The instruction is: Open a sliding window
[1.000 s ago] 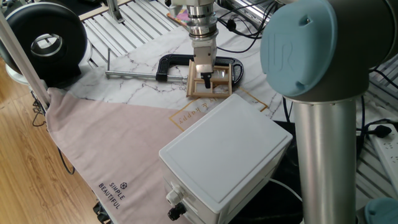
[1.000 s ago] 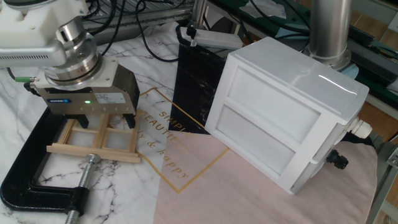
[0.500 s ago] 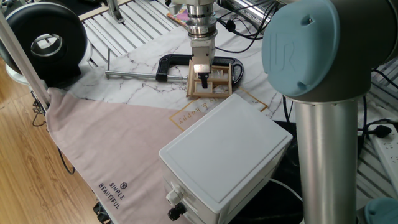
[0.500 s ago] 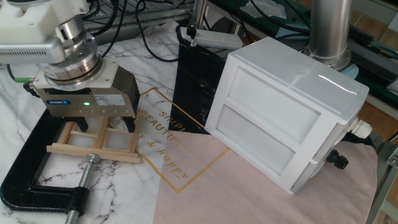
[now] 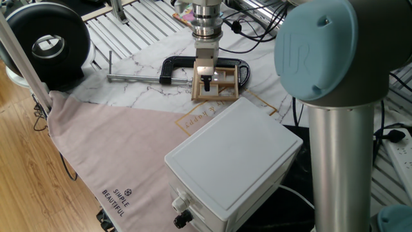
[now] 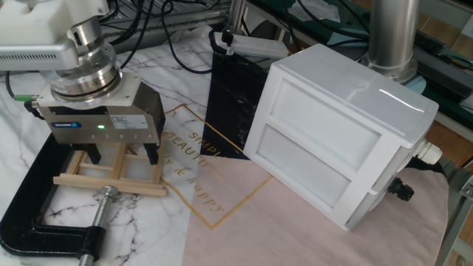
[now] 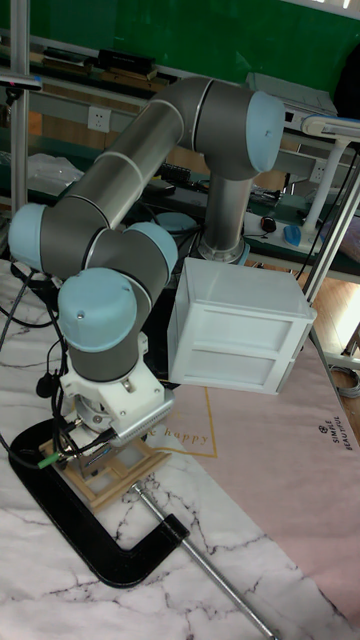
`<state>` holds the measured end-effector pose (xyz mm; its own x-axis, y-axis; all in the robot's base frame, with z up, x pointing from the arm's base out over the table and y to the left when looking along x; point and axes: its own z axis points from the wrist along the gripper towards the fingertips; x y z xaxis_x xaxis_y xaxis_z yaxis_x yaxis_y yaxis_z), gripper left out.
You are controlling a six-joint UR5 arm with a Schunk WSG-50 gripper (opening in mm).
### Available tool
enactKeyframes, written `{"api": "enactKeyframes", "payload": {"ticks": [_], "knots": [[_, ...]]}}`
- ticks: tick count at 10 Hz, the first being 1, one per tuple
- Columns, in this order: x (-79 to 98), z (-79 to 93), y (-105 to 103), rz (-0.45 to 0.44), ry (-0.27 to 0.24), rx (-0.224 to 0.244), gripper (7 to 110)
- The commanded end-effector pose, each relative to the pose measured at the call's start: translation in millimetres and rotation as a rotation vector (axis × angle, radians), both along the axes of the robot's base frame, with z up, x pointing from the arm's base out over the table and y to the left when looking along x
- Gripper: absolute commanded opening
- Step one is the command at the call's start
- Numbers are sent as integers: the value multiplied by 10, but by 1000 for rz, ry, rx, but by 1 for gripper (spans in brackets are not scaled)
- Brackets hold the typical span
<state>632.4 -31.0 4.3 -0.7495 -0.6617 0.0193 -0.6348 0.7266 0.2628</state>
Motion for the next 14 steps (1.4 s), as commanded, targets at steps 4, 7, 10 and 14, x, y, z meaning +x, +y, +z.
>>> {"api": "enactKeyframes", "payload": {"ticks": [4, 7, 10, 14], "knots": [[119, 64, 192, -12, -61, 58, 88], [113, 32, 193, -14, -64, 56, 88], [-271, 93, 92, -31, 96, 7, 88], [-335, 450, 143, -128, 161, -123, 88]]}}
